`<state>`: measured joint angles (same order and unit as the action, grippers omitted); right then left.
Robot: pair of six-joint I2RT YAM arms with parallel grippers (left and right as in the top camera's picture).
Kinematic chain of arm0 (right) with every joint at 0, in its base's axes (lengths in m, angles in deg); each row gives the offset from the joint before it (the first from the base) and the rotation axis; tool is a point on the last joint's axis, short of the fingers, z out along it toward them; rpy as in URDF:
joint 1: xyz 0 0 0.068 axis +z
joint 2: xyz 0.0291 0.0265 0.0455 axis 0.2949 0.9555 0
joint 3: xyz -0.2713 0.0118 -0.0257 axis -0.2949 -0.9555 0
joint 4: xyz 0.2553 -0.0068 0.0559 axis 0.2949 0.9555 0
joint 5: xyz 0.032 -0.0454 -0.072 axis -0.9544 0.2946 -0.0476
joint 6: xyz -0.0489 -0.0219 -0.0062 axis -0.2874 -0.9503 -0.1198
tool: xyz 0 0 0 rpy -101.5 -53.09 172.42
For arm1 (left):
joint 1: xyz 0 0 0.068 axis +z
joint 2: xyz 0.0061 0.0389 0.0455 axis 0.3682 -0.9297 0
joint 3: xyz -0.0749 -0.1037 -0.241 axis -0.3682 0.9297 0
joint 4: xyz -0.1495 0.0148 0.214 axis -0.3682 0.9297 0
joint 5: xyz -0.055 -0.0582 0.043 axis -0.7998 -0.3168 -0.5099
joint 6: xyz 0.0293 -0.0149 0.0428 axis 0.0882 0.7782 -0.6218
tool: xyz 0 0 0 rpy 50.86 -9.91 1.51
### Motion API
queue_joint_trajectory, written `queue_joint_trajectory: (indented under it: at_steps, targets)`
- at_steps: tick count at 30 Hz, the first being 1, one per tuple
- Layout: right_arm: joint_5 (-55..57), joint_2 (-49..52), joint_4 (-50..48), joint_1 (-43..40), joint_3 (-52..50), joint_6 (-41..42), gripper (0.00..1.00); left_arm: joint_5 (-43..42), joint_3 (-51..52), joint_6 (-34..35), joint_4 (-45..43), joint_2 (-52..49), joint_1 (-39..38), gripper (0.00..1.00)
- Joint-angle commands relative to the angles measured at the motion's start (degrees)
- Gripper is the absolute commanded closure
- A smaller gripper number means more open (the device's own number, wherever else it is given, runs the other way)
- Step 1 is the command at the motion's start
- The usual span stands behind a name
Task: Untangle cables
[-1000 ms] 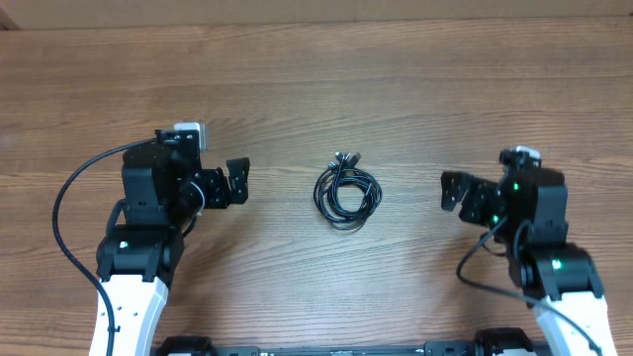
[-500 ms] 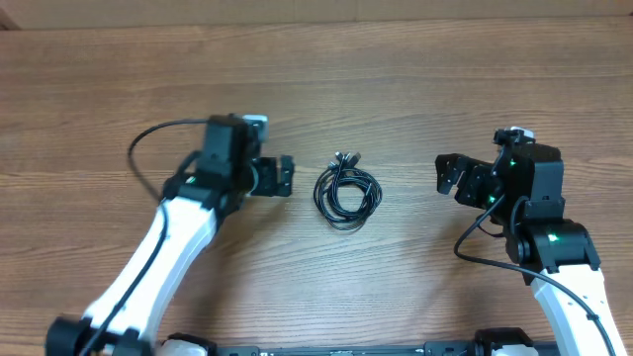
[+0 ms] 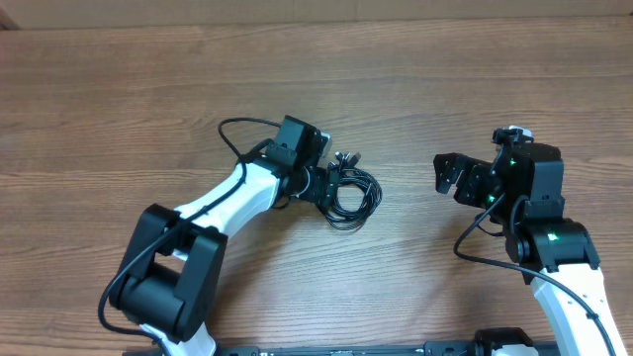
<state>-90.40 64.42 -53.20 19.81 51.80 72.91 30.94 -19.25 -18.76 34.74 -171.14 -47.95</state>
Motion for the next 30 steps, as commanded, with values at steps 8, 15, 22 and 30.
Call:
queue_joint_trajectory:
  at_steps: [8,15,22,30]
  targets:
    - [-10.4,1.7,-2.0,-0.1,1.5,0.2,0.0,-2.4,-7.9,-0.8,-0.2,-0.2,0.5,0.96]
    - [-14.9,9.1,-5.5,4.3,1.5,0.2,0.13,-11.8,-18.7,0.1,5.6,1.5,1.0,0.96]
    - [-13.3,18.2,-12.2,9.9,1.5,1.6,0.2,-20.7,-20.7,0.1,5.4,1.7,0.5,0.96]
    - [-1.1,29.1,-17.5,10.1,1.5,7.7,0.75,-22.3,-23.9,-0.4,10.6,7.0,1.7,0.96]
